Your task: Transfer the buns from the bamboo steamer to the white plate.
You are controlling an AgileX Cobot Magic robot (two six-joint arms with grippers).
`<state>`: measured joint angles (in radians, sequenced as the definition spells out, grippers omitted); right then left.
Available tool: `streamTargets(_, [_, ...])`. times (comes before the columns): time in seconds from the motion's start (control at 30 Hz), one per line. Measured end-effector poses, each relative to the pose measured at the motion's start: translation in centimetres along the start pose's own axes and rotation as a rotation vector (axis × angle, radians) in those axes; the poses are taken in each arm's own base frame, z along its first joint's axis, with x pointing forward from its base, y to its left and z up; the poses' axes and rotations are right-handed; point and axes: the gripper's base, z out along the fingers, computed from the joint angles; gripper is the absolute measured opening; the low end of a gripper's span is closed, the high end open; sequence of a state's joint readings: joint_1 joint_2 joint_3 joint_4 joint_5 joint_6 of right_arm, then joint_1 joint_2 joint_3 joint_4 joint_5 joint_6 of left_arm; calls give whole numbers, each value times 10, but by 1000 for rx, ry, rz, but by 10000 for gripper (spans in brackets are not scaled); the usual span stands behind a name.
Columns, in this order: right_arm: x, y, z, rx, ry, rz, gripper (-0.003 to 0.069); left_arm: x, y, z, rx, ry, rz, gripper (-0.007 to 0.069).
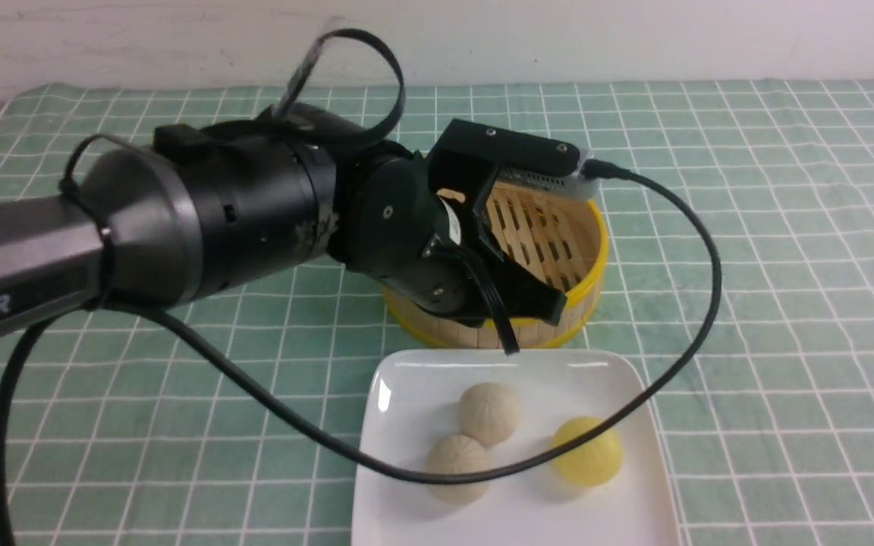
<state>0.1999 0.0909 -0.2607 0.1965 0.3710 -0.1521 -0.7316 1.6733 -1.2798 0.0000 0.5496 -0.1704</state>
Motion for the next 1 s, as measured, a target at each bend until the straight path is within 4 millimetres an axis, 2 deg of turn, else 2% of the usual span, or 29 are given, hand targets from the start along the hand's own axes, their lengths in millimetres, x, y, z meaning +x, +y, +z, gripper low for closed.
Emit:
streamTargets(0.07, [15, -4, 3, 57, -2, 6, 1, -2, 0, -10, 2, -11, 0, 1])
streamTargets(0.1, [16, -4, 3, 64, -9, 5, 1, -2, 0, -11, 2, -9, 0, 1])
streamTargets(0.13, [34, -8, 5, 121, 8, -7, 1, -3, -1, -23, 4, -21, 0, 1])
streamTargets(0.2, [51, -12, 7, 173, 37, -34, 3, -5, -1, -42, 7, -39, 0, 1])
streamTargets(0.3, [76, -17, 11, 227, 112, -75, 5, -10, -1, -81, 10, -115, 12, 1])
streamTargets(0.33, [77, -18, 11, 229, 118, -77, 5, -10, -1, -84, 9, -122, 14, 1])
streamTargets(0.37, [84, -19, 12, 236, 146, -91, 6, -11, 0, -111, 2, -184, 31, 3])
streamTargets(0.47, [84, -19, 12, 242, 153, -102, 9, -10, 4, -149, -26, -262, 68, 3])
streamTargets(0.5, [84, -19, 12, 242, 154, -103, 9, -9, 5, -155, -33, -266, 73, 3])
streamTargets(0.53, [84, -19, 11, 242, 157, -104, 11, -5, 7, -173, -52, -293, 87, 3])
streamTargets(0.63, [84, -19, 11, 242, 157, -104, 13, 7, 15, -208, -114, -307, 117, 3])
streamTargets(0.77, [85, -19, 11, 242, 159, -104, 18, 26, 24, -239, -191, -274, 125, 3])
streamTargets(0.83, [85, -19, 11, 242, 159, -104, 19, 32, 27, -246, -214, -264, 114, 3])
streamTargets(1.0, [85, -19, 11, 242, 160, -103, 23, 61, 45, -269, -346, -252, 16, 5])
